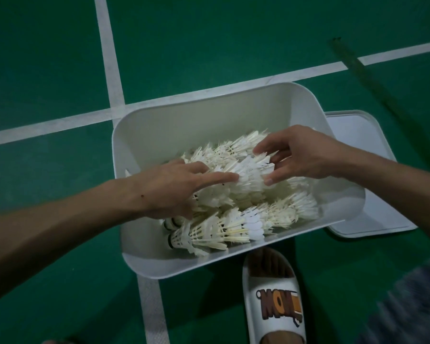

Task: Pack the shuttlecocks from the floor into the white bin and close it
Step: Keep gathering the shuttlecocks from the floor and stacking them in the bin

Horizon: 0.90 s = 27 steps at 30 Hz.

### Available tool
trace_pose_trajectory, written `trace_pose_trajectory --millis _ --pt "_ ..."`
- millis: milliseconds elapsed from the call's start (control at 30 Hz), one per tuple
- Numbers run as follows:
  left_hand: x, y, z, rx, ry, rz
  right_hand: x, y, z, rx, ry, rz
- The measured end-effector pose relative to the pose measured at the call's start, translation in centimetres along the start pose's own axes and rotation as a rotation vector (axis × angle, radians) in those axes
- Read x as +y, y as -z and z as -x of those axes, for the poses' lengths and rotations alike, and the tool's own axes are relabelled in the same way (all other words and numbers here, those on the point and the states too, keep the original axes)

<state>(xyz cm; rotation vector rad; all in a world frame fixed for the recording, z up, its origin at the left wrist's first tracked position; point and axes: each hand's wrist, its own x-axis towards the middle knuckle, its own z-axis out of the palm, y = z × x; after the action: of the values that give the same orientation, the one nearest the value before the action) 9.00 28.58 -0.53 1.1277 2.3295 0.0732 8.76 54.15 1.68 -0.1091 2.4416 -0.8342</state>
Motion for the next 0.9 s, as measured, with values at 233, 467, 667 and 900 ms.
trace_pose_trajectory --millis 233,467,667,900 --pt "-0.6 0.3 -0.3 -0.053 0.026 0.139 -1.0 0.4 -0.1 -0.015 0.038 0.162" --pt "-0.6 1.0 1.0 -0.003 0.018 0.200 -3.6 1.8 -0.4 -0.048 0.078 0.414" --pt "-1.3 3.4 2.0 0.264 0.121 0.160 -7.7 1.4 -1.1 0.099 0.183 0.503" --pt "-5.6 4.8 6.5 0.538 0.392 0.079 -15.8 -0.8 -5.1 0.182 0.369 0.501"
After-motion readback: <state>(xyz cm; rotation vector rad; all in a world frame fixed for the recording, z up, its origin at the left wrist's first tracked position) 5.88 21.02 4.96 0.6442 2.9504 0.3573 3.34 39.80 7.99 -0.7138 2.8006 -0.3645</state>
